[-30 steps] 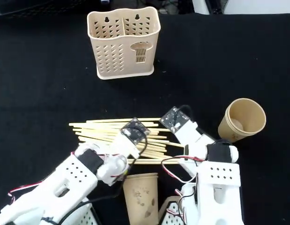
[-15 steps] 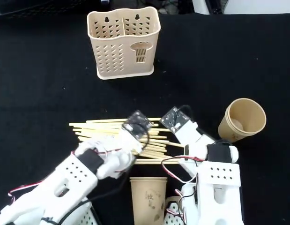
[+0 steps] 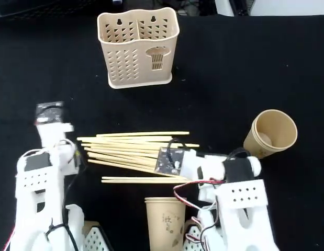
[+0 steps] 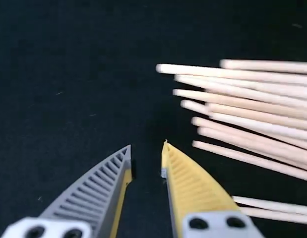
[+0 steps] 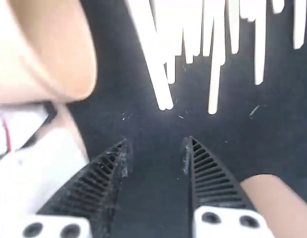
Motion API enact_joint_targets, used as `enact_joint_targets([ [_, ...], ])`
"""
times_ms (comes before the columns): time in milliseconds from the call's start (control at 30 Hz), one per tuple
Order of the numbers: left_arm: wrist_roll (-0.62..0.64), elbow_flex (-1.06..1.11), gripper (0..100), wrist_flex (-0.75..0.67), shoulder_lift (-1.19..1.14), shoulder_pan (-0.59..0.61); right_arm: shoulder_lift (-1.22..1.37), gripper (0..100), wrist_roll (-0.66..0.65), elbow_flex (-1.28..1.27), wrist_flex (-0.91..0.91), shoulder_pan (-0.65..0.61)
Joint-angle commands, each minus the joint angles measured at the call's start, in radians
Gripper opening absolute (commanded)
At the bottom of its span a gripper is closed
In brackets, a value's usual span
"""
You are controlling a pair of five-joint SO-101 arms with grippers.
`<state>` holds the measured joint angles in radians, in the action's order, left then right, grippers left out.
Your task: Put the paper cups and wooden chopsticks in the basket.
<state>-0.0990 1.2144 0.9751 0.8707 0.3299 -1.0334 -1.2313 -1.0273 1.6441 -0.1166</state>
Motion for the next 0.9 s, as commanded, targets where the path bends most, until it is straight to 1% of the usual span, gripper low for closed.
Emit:
enact_joint_targets([
  [0, 0.005, -0.039, 12, -0.005, 0.006, 0.030, 0.133, 18.7, -0.058, 0.163, 0.126, -0.068],
  [200, 0.003, -0.019, 12, -0.009, 0.012, -0.008, 0.470, 18.7, -0.069, 0.193, 0.115, -0.199],
  [300, 0.005, 0.008, 12, -0.040, 0.015, -0.012, 0.559, 18.7, -0.069, 0.265, 0.109, -0.222],
  [467, 0.002, 0.025, 12, -0.074, 0.015, -0.005, 0.535, 18.7, -0.101, 0.302, 0.118, -0.238],
  [633, 0.002, 0.025, 12, -0.077, 0.015, -0.005, 0.478, 18.8, -0.097, 0.243, 0.120, -0.321],
  [867, 0.002, 0.022, 12, -0.077, 0.015, -0.007, 0.400, 18.8, 0.031, 0.229, 0.118, -0.488],
])
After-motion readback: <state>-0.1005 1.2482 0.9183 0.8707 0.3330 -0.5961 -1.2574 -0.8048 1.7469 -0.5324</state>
